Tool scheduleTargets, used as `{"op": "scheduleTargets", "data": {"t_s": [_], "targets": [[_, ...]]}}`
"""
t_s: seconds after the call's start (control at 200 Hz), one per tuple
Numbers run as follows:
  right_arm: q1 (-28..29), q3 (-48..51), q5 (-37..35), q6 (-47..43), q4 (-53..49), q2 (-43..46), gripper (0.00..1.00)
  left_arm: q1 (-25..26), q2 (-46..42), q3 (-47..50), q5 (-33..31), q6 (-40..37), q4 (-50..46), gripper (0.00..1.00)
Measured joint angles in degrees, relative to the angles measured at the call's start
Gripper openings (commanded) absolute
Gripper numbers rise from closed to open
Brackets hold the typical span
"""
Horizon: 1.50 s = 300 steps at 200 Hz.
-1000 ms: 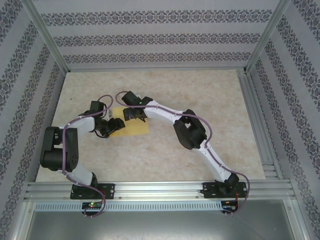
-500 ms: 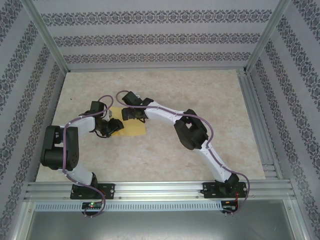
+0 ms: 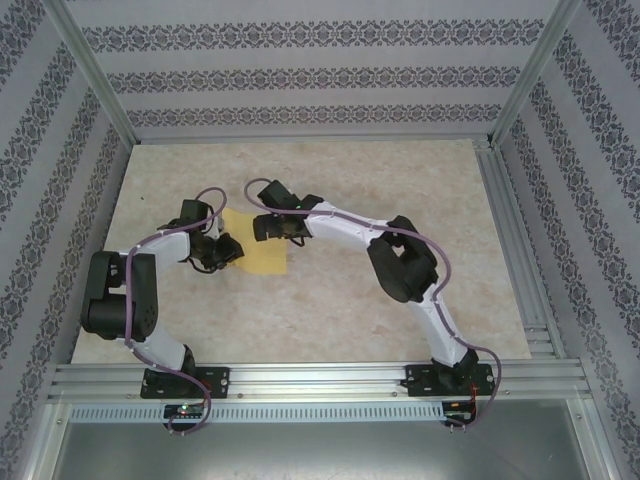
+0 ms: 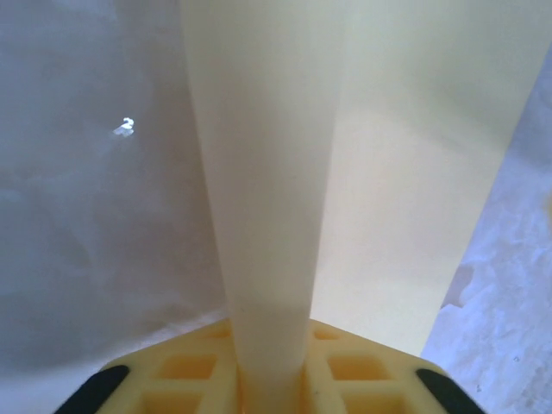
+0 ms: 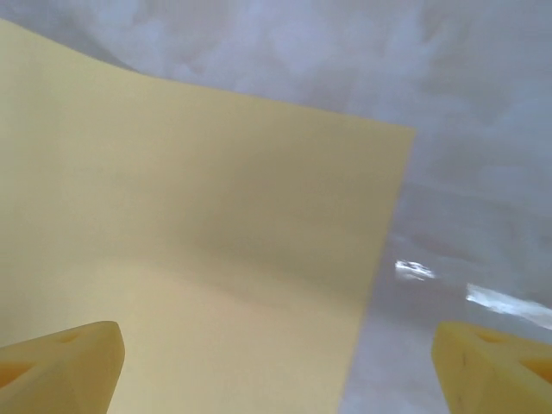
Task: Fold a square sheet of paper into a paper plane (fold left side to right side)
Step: Pick up the square sheet of paper from the center of the table.
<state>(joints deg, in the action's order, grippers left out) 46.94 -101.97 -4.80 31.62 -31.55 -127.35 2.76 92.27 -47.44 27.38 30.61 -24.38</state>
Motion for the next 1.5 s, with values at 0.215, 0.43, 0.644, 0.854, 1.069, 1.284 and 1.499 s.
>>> {"op": "scheduleTargets", "data": {"t_s": [0.215, 0.43, 0.644, 0.854, 1.069, 1.284, 1.499], "targets": [[-4.2, 17.3, 2.7, 2.0, 8.7, 18.6, 0.94, 0.2, -1.5, 0.0, 3.0, 1.9, 0.1, 0.20], [-9.6, 39.7, 13.0, 11.7, 26.1, 32.0, 0.93, 1.2, -8.8, 0.0, 6.4, 5.6, 0.3, 0.21], [-10.4, 51.5, 21.5, 20.2, 37.6, 35.5, 0.93, 2.4, -16.1, -0.4, 9.8, 9.9, 0.8, 0.21], [-13.9, 62.3, 27.7, 31.8, 57.0, 41.9, 0.93, 4.7, -20.7, -4.2, 12.6, 14.1, 0.9, 0.21], [-15.2, 65.0, 32.8, 43.7, 76.6, 40.0, 0.92, 8.6, -23.1, -11.0, 14.0, 17.6, 1.1, 0.22], [-15.2, 65.0, 35.2, 52.0, 90.4, 34.1, 0.92, 12.9, -23.8, -16.4, 14.4, 20.1, 2.2, 0.22], [-14.7, 65.0, 35.4, 57.7, 100.3, 30.3, 0.92, 16.3, -23.8, -19.4, 14.4, 22.4, 3.5, 0.22]]}}
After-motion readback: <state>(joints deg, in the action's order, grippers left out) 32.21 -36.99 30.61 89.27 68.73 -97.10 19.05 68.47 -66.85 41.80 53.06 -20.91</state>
